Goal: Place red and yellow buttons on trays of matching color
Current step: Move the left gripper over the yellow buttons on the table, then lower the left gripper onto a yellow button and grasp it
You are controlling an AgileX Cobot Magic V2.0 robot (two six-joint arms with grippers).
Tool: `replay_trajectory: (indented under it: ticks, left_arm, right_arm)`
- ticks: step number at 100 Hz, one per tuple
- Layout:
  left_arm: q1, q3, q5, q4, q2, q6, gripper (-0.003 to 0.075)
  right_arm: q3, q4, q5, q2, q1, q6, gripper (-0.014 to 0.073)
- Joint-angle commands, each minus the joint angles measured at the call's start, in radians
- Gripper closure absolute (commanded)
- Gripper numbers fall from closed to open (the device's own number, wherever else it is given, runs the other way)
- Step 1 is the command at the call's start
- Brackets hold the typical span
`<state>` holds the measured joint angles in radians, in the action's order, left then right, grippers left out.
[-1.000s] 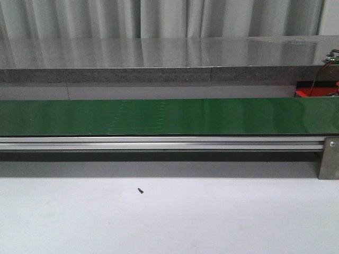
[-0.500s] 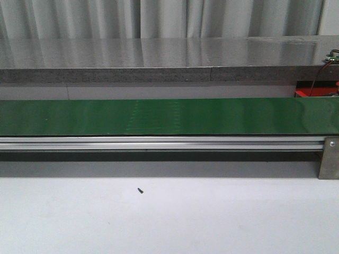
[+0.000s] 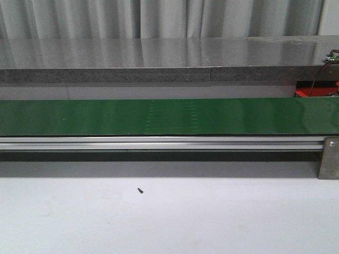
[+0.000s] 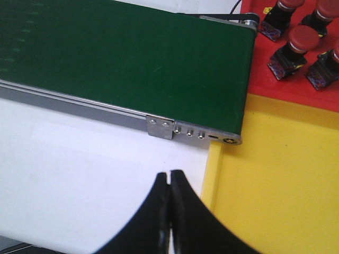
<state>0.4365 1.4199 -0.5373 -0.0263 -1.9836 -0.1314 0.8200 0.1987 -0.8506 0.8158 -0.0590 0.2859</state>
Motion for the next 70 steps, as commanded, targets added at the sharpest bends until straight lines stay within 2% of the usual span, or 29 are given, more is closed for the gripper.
replay_trajectory:
  ticks: [1,35,70]
  left_arm:
    - [-0.004,0.031,0.049,-0.010,0.040,0.010,0.0228]
    - [-0.023,0.031,0.065,-0.010,0.027,0.010,0.0236]
    - [-0.023,0.031,0.067,-0.010,0.027,0.010,0.0454]
  right_arm:
    - [0.025,0.013,0.055,-0.008,0.000,-0.001,0.0662]
    - [0.025,0.013,0.055,-0.008,0.000,-0.001,0.0662]
    - [0.025,0.013,0.055,-0.008,0.000,-0.001,0.0662]
